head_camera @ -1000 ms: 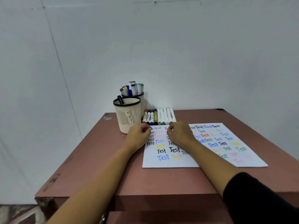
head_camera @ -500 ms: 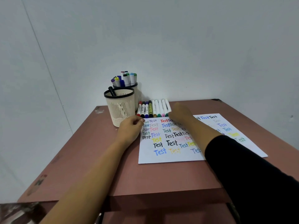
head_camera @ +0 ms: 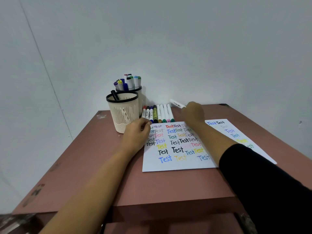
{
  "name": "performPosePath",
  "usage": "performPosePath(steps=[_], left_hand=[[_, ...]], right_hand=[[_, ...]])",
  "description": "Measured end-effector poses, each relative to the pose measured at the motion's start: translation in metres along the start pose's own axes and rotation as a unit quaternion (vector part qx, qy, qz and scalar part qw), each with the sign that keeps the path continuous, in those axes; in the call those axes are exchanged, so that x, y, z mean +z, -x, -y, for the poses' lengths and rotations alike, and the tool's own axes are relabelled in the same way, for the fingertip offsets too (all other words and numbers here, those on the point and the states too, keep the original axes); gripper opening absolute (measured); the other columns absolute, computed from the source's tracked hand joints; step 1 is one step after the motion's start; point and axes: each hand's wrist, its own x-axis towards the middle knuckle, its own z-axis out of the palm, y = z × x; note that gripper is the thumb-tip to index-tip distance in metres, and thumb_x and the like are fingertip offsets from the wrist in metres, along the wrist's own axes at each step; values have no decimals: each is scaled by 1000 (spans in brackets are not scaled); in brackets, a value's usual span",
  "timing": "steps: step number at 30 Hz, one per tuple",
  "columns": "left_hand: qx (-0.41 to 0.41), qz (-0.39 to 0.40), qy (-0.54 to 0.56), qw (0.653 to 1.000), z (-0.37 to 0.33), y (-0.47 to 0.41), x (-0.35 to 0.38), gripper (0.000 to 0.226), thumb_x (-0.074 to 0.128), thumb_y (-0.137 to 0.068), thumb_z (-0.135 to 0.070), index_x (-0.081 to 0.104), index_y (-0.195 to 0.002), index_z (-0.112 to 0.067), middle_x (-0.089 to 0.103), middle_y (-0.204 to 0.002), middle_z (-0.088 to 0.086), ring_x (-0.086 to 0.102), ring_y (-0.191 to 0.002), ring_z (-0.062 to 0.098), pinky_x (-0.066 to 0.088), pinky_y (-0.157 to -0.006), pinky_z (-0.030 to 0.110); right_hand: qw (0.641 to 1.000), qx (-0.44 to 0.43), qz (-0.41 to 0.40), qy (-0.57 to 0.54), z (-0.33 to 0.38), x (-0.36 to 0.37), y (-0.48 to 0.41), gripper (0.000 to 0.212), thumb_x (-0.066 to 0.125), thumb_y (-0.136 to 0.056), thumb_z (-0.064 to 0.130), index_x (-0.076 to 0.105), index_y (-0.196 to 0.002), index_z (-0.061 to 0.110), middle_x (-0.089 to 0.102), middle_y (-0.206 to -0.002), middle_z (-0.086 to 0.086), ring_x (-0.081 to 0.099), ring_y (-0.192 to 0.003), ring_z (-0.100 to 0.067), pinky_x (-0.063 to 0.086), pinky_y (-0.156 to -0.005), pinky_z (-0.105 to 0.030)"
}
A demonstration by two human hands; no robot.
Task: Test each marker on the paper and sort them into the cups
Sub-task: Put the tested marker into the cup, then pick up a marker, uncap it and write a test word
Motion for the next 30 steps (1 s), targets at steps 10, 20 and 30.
performPosePath(steps=[10,20,30], left_hand=[[121,-36,-39,991,1,2,-2,21,56,-86,-3,65,-104,3,61,-101,17,59,-94,30,38,-83,17],[182,-33,-128,974,-4,12,-5,26,65,-85,-23,63,-105,-7,68,-90,7,61,-74,30,40,-61,29],[140,58,-29,988,-7,12,1,24,47,-96,-24,59,-106,-5,45,-69,-8,41,-65,15,24,-59,24]], right_hand=[[944,-24,-40,-326,11,-37,41,22,49,-91,13,69,-97,5,56,-69,3,45,-64,-11,36,-57,-21],[886,73,-2,-458,10,-34,75,43,57,-93,35,58,-60,8,50,-45,-2,41,-36,-11,36,-37,-20],[776,84,276,-561,14,-22,83,11,59,-92,21,61,-89,11,55,-66,-3,51,-55,-10,43,-48,-19]])
